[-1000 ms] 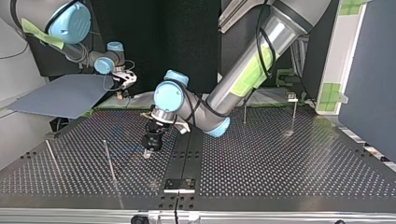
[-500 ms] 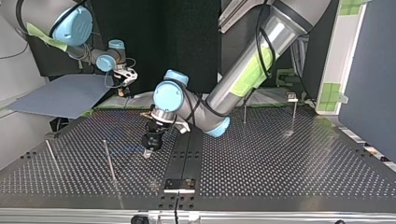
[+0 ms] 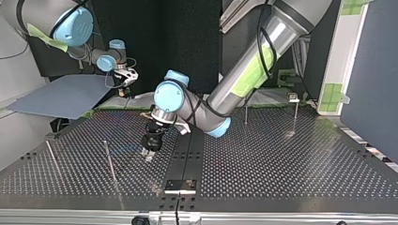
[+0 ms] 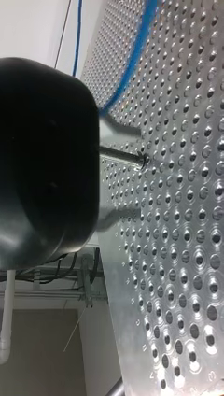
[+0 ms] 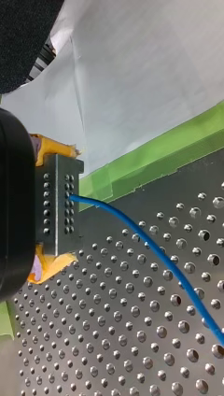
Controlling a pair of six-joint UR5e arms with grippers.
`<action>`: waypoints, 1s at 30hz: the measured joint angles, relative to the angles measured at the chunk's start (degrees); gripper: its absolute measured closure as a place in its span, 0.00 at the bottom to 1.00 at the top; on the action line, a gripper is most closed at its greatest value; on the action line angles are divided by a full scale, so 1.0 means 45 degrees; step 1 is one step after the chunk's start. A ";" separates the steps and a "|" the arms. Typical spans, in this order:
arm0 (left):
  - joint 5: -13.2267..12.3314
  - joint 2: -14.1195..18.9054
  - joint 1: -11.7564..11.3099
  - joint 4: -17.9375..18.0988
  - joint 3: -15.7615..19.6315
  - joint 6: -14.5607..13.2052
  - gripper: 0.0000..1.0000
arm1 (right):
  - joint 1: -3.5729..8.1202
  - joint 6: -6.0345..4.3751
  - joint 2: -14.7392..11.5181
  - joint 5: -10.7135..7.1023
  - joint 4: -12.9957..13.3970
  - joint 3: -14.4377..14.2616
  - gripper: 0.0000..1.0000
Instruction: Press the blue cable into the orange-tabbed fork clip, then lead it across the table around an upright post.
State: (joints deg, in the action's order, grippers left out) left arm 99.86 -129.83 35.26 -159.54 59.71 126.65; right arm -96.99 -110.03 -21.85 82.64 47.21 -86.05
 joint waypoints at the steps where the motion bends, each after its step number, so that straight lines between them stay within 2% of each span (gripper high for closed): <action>1: 0.0023 -0.0001 -0.0001 -0.0035 -0.0002 -0.0010 0.00 | 0.0002 -0.0001 0.0000 0.0000 0.0000 -0.0001 1.00; 11: 0.0160 0.0013 0.0014 -0.0698 -0.0005 0.0023 0.00 | 0.0001 -0.0005 0.0001 -0.0003 0.0000 0.0022 1.00; 18: -0.0509 0.0013 -0.0075 -0.1491 -0.0005 0.0145 0.00 | 0.0049 0.0005 0.0000 0.0019 -0.0065 0.0120 1.00; 21: -0.0824 0.0015 -0.0129 -0.1858 -0.0004 -0.0056 0.00 | 0.0085 0.0022 0.0001 0.0029 -0.0092 0.0138 1.00; 23: -0.0829 0.0016 -0.0146 -0.2125 -0.0002 -0.0282 0.00 | 0.0094 0.0027 0.0001 0.0032 -0.0116 0.0140 1.00; 30: -0.0261 0.0017 -0.0171 -0.2876 -0.0007 -0.0998 0.00 | 0.0085 0.0051 0.0001 0.0001 -0.0200 0.0144 1.00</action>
State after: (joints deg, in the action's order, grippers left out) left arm 98.69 -129.76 34.49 -172.48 59.68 122.16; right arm -96.61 -109.80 -21.85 82.64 46.31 -85.40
